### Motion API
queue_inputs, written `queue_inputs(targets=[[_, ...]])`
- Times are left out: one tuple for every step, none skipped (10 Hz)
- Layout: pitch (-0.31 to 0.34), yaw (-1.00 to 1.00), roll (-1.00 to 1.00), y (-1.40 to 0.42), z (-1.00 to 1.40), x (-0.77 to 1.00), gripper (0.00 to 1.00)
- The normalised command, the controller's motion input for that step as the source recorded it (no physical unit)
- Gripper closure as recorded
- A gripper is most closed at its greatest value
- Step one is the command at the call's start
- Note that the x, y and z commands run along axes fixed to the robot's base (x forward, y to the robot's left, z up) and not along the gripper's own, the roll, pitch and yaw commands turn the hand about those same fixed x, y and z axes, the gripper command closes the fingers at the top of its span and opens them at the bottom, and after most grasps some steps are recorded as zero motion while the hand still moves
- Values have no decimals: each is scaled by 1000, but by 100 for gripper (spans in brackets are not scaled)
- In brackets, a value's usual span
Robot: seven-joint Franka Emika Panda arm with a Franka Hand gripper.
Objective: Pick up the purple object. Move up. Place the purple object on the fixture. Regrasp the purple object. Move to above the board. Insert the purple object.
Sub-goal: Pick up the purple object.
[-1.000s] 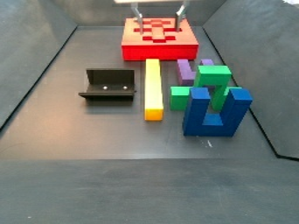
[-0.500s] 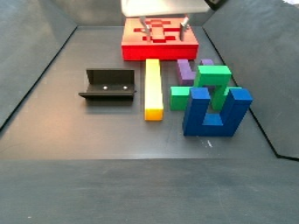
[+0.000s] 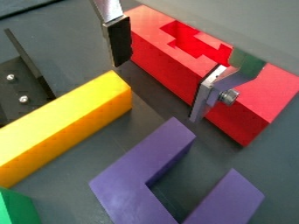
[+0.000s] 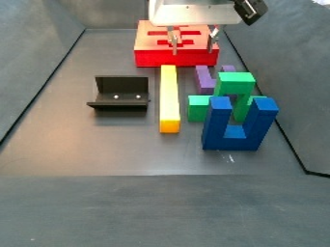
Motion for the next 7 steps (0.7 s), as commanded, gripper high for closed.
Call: queue_inputs(targets=[[-100, 0, -44, 0, -177, -189, 0], [-94, 0, -34, 0, -183, -189, 0], [-90, 0, -26, 0, -203, -200, 0], [-81, 0, -13, 0, -214, -203, 0], [-67, 0, 0, 0, -206, -197, 0], [-63, 0, 0, 0, -206, -200, 0], [-56, 0, 0, 0, -169, -206, 0]])
